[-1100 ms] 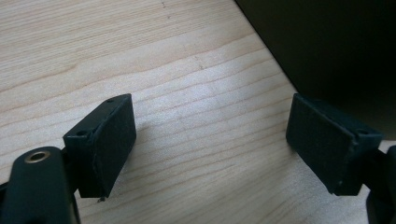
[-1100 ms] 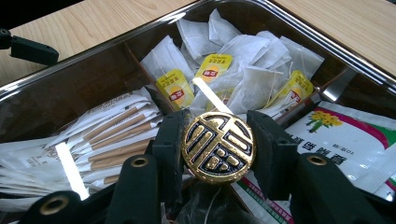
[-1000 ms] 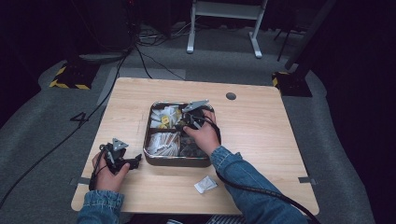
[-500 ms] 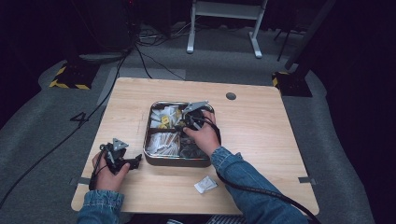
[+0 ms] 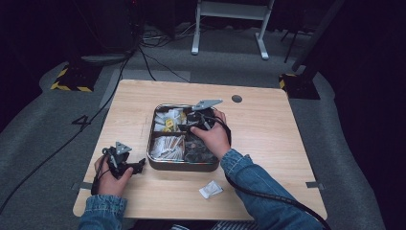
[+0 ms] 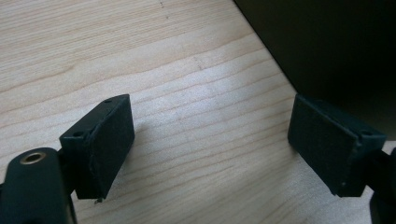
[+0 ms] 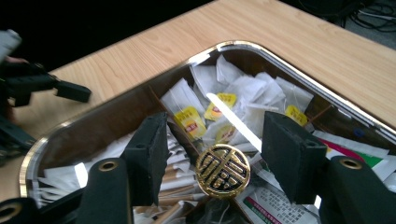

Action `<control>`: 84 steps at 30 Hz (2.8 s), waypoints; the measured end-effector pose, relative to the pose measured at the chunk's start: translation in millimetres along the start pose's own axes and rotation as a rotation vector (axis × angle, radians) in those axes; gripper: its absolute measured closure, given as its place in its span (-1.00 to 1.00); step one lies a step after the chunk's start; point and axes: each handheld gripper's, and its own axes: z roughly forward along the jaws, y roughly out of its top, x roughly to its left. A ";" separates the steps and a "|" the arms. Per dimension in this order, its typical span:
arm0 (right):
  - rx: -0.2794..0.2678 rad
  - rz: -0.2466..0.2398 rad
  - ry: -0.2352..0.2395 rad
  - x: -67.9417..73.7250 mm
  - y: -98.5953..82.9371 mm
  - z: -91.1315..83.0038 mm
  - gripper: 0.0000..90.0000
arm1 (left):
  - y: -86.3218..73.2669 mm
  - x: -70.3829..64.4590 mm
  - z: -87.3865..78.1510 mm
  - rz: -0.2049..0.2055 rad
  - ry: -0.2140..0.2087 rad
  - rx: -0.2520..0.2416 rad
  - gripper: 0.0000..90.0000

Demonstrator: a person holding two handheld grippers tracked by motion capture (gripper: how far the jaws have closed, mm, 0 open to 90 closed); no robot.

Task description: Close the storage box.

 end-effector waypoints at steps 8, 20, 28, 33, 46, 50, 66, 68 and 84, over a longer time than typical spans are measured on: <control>-0.038 -0.021 0.007 1.2 5.7 -27.3 -0.10 | 0.6 1.2 0.5 0.004 -0.007 0.001 -0.67; -0.076 -0.020 -0.004 -2.9 5.0 -68.2 -0.10 | 0.1 1.1 0.2 0.006 -0.007 0.001 -0.67; -0.085 0.004 -0.037 -18.4 -4.7 -94.2 -0.11 | 0.1 1.2 0.1 0.007 -0.006 0.001 -0.67; -0.071 0.025 -0.050 -29.1 -11.9 -106.7 -0.14 | 0.2 1.2 0.1 0.005 -0.007 0.002 -0.67; -0.035 0.069 -0.098 -52.2 -46.3 -134.2 -0.20 | 1.1 1.6 0.9 0.009 -0.009 0.003 -0.68; -0.041 0.085 -0.117 -59.3 -55.3 -143.2 -0.20 | 1.0 1.4 0.9 0.008 -0.008 0.003 -0.68; -0.031 0.095 -0.164 -74.8 -84.7 -171.3 -0.25 | 1.1 1.3 0.9 0.008 -0.008 0.003 -0.68; -0.027 0.076 -0.176 -76.4 -89.9 -175.2 -0.25 | 1.1 1.2 0.9 0.008 -0.007 0.003 -0.68; 0.009 0.139 -0.231 -92.2 -157.8 -193.0 -0.38 | 1.5 1.3 1.4 0.010 -0.006 0.003 -0.69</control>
